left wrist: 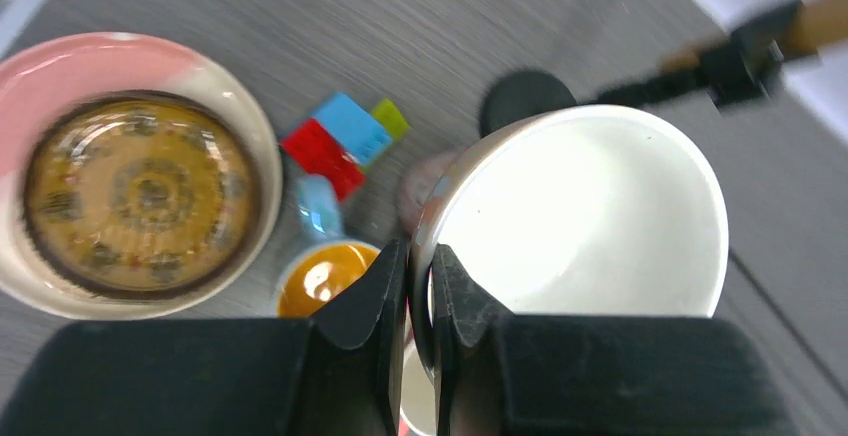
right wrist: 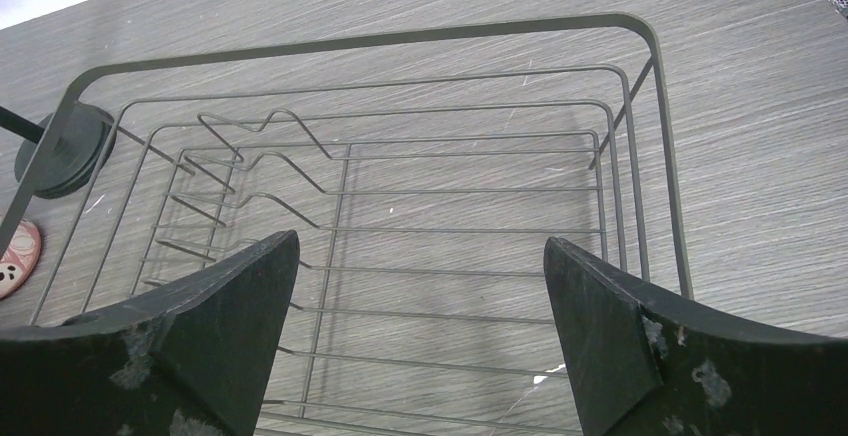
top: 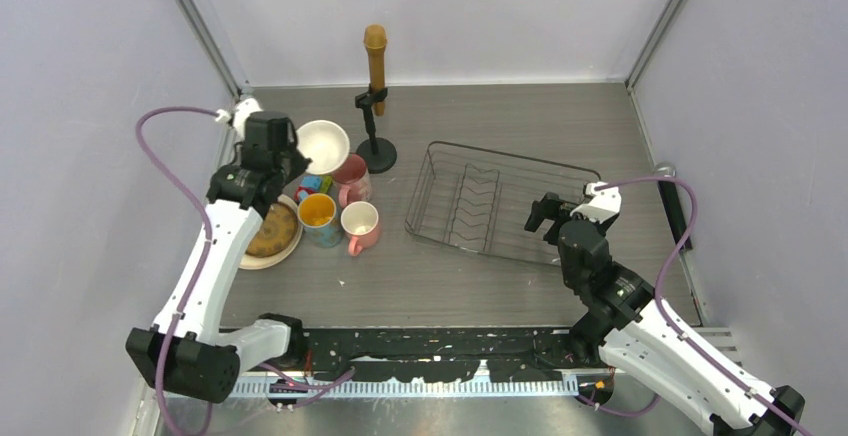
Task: Unload the mixed dishes from the dish rack
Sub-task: Place the bowl at the center of the board.
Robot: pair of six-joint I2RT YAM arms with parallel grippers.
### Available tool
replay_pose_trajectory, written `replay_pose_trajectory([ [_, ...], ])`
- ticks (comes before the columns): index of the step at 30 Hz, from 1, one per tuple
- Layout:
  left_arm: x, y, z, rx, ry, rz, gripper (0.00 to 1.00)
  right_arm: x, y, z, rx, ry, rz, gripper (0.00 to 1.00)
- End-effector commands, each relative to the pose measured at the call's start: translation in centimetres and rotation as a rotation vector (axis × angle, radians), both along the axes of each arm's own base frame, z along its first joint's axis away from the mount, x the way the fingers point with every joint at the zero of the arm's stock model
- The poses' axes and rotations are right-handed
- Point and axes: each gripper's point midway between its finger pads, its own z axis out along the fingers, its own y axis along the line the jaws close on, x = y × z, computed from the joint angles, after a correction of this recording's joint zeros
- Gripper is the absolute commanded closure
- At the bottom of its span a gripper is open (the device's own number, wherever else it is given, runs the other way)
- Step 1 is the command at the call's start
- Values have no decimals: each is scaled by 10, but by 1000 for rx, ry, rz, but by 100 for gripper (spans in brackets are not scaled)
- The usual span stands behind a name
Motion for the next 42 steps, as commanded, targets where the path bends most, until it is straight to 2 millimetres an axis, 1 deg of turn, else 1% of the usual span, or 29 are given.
replay_pose_trajectory([
  [1, 2, 43, 29, -116, -125, 155, 100, 2, -3, 18, 33, -61, -27, 1],
  [3, -4, 63, 22, -116, -104, 238, 100, 2, -4, 18, 32, -63, -31, 0],
  [4, -5, 69, 18, -118, -95, 257, 100, 2, -5, 17, 31, -62, -32, 0],
  [5, -8, 81, 15, -124, -94, 297, 100, 2, -5, 18, 31, -64, -35, 0],
  [9, -11, 103, 7, -136, -87, 391, 100, 2, -6, 17, 23, -61, -42, 0],
  [13, -10, 118, 3, -136, -86, 457, 100, 4, -6, 15, 12, -54, -42, 0],
  [15, -4, 125, 1, -146, -105, 495, 100, 5, -4, 14, 7, -49, -40, 0],
  [17, 7, 132, -6, -155, -119, 527, 100, 6, -4, 13, 2, -47, -39, 0],
  [22, 29, 151, -36, -212, -95, 612, 100, 8, -2, 10, -12, -36, -36, 0],
  [26, 45, 157, -47, -233, -107, 631, 100, 10, 0, 9, -19, -31, -34, 0],
  [31, 55, 169, -56, -210, -111, 688, 100, 12, 2, 9, -29, -21, -26, 0],
  [34, 57, 178, -75, -222, -83, 766, 100, 13, 2, 9, -23, -24, -32, 0],
  [36, 59, 178, -87, -249, -71, 796, 100, 13, 3, 10, -18, -30, -32, 0],
  [42, 69, 178, -109, -306, -98, 828, 100, 13, 4, 12, -10, -36, -23, 0],
])
